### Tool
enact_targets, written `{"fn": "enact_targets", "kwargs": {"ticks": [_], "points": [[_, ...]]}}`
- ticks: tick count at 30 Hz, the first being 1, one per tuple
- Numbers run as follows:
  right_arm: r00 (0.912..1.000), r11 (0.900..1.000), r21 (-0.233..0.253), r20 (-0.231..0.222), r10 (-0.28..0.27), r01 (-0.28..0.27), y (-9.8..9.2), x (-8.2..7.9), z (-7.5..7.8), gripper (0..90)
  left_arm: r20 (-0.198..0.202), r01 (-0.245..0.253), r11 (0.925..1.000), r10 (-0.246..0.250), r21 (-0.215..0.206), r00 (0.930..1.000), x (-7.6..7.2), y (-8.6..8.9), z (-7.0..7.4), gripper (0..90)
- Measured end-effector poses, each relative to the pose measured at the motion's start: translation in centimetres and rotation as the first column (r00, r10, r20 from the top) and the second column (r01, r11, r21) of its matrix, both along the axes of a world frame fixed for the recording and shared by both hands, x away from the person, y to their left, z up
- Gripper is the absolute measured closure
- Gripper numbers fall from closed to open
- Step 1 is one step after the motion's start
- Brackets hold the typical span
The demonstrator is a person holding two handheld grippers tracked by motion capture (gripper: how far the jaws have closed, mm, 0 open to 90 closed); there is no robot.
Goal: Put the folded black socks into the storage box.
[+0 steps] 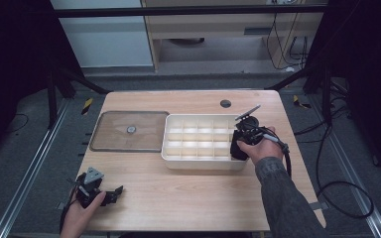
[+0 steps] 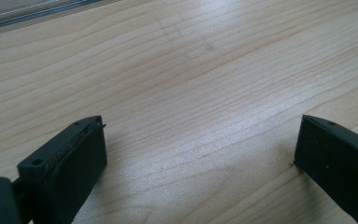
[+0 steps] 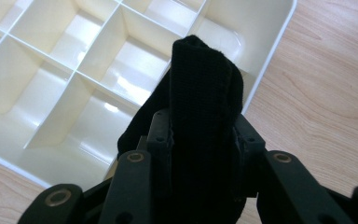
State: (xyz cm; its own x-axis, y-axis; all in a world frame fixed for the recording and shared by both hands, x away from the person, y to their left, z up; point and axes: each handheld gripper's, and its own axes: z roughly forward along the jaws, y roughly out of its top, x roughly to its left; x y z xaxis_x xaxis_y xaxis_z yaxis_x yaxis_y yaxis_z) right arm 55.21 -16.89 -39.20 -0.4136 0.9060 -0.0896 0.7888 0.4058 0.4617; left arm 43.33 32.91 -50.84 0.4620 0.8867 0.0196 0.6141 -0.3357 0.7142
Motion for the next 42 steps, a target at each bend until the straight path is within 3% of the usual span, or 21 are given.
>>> {"fn": "enact_targets", "kwargs": {"ticks": [10,21,33,42], "points": [[0.9999,0.999,-0.037,-0.001,0.015,-0.015,0.6,0.0,-0.8,66.6,-0.001,-0.002,1.0,0.002,0.0,1.0,0.0,-0.1,0.0,0.7],[1.0,1.0,-0.028,0.003,-0.002,0.002,0.9,-0.3,-1.7,67.1,-0.005,0.002,1.0,-0.002,0.003,1.0,0.1,-0.1,0.0,0.1],[0.9998,0.997,-0.075,0.016,0.013,-0.012,1.5,-0.9,-2.6,67.7,-0.007,0.003,1.0,-0.003,0.004,1.0,0.1,-0.2,0.0,0.0],[0.9999,0.997,-0.075,0.005,0.015,-0.015,1.6,-1.2,-3.1,68.1,-0.006,0.0,1.0,0.0,0.002,1.0,0.1,-0.2,0.0,0.0]]}}
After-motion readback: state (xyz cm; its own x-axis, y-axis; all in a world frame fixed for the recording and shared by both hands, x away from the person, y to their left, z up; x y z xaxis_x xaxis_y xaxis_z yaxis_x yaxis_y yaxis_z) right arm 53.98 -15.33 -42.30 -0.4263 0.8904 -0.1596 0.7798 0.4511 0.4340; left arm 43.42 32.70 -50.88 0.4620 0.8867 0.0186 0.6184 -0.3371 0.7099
